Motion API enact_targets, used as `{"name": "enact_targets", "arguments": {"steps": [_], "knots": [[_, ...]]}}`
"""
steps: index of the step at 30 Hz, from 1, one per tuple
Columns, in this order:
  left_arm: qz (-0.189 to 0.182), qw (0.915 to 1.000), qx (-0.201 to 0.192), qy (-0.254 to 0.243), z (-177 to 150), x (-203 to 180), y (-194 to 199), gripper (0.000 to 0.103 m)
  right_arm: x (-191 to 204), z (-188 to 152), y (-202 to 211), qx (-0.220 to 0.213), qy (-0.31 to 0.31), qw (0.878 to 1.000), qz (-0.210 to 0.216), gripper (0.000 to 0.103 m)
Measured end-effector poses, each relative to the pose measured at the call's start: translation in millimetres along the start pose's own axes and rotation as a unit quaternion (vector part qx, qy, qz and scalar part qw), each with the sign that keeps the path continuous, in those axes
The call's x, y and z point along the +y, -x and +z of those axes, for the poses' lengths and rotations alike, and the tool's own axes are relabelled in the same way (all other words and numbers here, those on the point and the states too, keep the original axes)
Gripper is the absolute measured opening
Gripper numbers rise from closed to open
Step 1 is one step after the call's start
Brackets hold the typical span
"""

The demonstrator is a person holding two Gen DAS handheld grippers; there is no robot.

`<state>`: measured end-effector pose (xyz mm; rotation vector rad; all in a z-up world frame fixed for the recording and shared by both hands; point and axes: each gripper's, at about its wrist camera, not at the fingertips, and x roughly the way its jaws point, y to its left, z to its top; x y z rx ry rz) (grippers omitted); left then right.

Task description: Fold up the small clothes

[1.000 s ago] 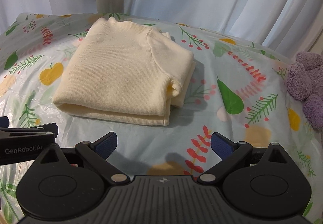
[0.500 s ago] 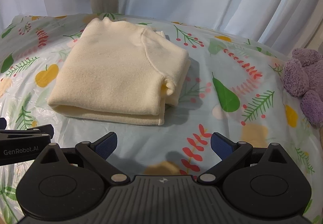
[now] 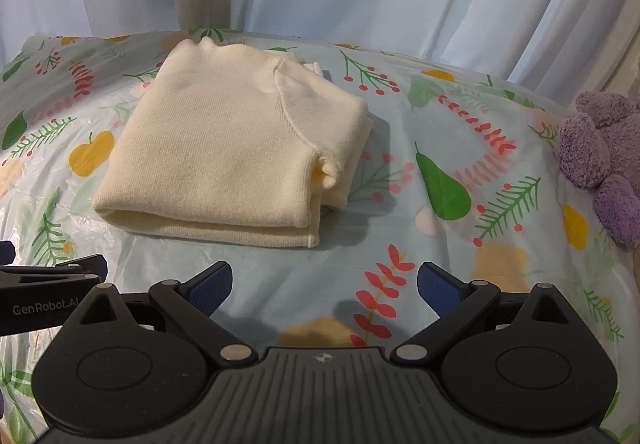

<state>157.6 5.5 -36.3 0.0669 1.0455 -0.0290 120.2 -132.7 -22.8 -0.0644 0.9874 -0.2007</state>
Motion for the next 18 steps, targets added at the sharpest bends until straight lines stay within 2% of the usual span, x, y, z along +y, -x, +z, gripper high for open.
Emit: {"name": "enact_targets", "arguments": {"steps": [18], "knots": [[0.000, 0.9999, 0.009, -0.008, 1.1, -4.8, -8.6, 0.103, -5.0, 0.2, -7.0, 0.006, -0.003, 1.000, 0.001, 0.099]]}}
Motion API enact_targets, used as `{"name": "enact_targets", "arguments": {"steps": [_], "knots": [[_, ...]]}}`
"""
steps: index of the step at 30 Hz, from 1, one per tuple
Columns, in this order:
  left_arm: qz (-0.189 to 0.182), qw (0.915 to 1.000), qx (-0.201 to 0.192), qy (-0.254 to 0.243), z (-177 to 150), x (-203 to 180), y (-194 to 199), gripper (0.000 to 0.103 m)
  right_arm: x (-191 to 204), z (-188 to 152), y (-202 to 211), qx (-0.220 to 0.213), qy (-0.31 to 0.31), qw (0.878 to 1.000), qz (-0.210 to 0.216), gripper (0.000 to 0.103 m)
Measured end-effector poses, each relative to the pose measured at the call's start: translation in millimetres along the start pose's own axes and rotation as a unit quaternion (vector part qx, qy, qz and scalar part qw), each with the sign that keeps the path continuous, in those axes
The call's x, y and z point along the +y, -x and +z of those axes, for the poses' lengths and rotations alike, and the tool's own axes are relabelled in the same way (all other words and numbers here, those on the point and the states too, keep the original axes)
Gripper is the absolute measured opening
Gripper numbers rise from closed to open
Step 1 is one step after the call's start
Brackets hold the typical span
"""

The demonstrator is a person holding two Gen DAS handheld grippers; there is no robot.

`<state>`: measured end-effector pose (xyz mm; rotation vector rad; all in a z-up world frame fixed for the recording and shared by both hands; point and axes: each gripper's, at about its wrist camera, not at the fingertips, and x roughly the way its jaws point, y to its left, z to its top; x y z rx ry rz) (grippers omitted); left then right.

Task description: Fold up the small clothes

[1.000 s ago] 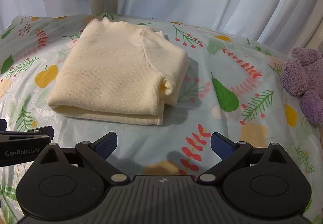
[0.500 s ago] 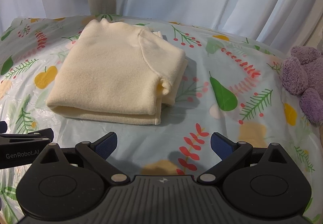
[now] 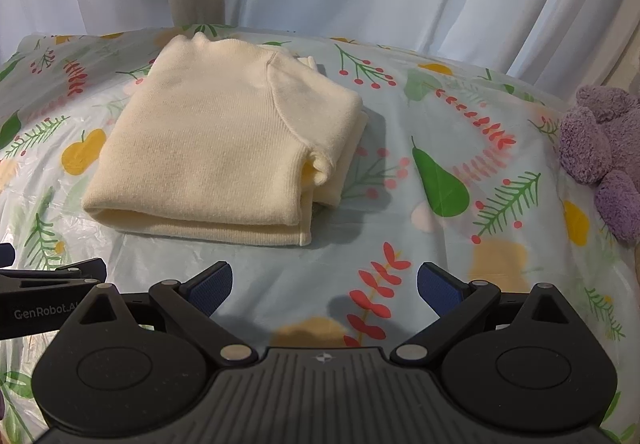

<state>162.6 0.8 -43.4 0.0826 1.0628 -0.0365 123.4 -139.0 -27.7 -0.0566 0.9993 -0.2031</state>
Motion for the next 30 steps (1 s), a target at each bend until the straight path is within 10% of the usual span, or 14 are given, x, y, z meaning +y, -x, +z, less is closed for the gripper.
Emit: {"name": "enact_targets", "arguments": {"steps": [30], "knots": [[-0.001, 1.0000, 0.005, -0.005, 0.3, -3.5, -6.4, 0.103, -2.3, 0.9, -2.8, -0.001, 0.000, 1.000, 0.000, 0.099]]}}
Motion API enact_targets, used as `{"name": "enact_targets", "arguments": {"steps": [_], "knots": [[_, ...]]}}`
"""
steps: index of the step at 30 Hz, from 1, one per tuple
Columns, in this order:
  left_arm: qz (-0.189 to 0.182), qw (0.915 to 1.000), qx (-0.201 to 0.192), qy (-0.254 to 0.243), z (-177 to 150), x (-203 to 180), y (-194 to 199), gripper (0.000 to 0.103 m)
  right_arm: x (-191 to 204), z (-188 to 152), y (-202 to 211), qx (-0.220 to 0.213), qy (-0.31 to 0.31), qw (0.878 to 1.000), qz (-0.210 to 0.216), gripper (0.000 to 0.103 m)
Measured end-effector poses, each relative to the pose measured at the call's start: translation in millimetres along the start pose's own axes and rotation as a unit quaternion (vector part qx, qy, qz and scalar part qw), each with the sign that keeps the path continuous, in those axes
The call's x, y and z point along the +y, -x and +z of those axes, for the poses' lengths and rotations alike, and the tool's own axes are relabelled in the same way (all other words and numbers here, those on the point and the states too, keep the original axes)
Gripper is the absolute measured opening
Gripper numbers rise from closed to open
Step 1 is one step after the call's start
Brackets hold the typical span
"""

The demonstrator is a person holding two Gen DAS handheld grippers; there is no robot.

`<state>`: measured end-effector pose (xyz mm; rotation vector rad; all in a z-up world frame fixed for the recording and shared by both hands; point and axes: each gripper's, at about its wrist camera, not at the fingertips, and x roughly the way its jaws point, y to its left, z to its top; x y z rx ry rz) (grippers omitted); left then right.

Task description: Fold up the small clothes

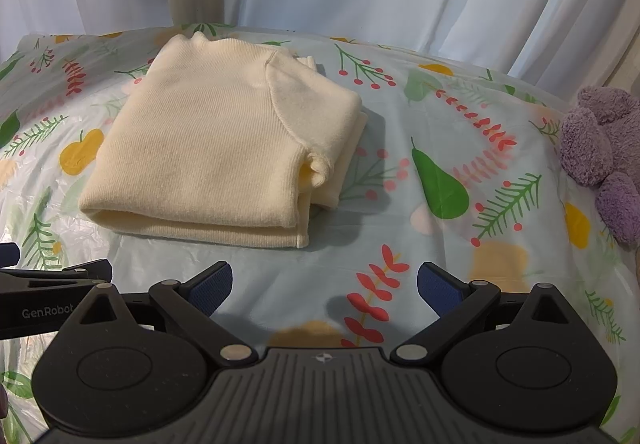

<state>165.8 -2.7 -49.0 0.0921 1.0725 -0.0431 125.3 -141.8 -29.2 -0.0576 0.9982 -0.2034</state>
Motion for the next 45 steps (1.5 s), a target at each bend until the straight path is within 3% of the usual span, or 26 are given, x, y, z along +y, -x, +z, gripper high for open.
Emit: {"name": "enact_targets", "arguments": {"steps": [45], "knots": [[-0.004, 1.0000, -0.001, 0.000, 0.3, -3.9, 2.2, 0.103, -2.4, -2.1, 0.3, 0.000, -0.002, 1.000, 0.002, 0.099]]}}
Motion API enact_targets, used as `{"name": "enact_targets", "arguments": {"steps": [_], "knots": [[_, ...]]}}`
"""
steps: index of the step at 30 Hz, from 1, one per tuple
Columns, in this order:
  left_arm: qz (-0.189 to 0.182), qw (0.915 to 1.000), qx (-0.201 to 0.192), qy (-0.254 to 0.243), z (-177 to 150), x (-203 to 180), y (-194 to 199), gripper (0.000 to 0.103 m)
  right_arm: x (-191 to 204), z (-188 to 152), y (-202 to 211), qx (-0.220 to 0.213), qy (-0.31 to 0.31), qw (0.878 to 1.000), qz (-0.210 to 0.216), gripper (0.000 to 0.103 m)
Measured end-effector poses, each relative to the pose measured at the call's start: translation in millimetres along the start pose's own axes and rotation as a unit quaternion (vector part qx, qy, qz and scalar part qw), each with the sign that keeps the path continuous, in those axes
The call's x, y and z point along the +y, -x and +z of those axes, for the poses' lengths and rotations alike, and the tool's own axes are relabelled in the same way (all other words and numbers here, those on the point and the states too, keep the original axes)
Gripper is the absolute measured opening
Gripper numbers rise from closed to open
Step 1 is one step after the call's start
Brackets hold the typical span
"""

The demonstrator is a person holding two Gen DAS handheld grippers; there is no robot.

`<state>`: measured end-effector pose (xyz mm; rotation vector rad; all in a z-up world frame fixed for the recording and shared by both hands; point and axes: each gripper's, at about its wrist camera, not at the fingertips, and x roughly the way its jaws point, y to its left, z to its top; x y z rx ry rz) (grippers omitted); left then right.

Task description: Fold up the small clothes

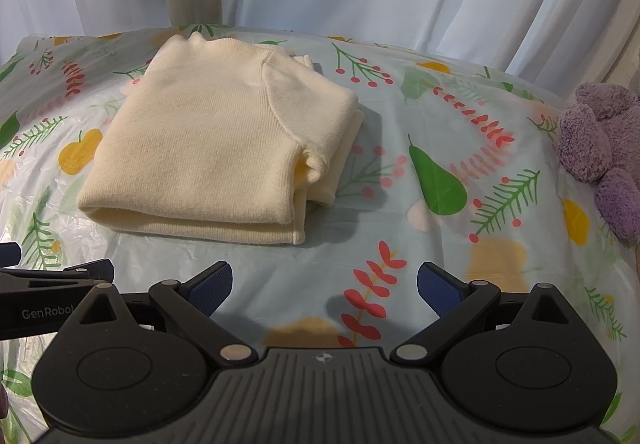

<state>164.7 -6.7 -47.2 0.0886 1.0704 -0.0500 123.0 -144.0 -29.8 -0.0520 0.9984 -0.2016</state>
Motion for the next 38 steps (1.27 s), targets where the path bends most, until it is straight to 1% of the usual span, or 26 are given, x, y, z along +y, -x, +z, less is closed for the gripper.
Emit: {"name": "enact_targets", "arguments": {"steps": [9, 13, 23, 28, 38], "knots": [[0.001, 1.0000, -0.004, -0.003, 0.9, -1.5, 2.3, 0.103, -0.9, -0.7, -0.9, -0.001, 0.000, 1.000, -0.001, 0.099], [0.011, 0.9999, -0.004, -0.005, 1.4, -1.2, 1.6, 0.103, -0.4, -0.8, -0.7, 0.000, 0.000, 1.000, -0.001, 0.099], [0.005, 0.9999, -0.007, -0.009, -0.1, -2.8, 4.4, 0.103, -0.2, -2.5, -1.0, -0.001, 0.002, 1.000, 0.000, 0.099], [0.010, 0.9998, -0.012, -0.011, 0.5, -3.8, 8.1, 0.103, 0.3, -3.0, -1.0, 0.000, 0.003, 1.000, 0.002, 0.099], [0.012, 0.9998, -0.005, -0.012, -1.2, -5.2, 8.3, 0.103, 0.4, -3.0, -0.4, 0.000, 0.007, 1.000, 0.004, 0.099]]}}
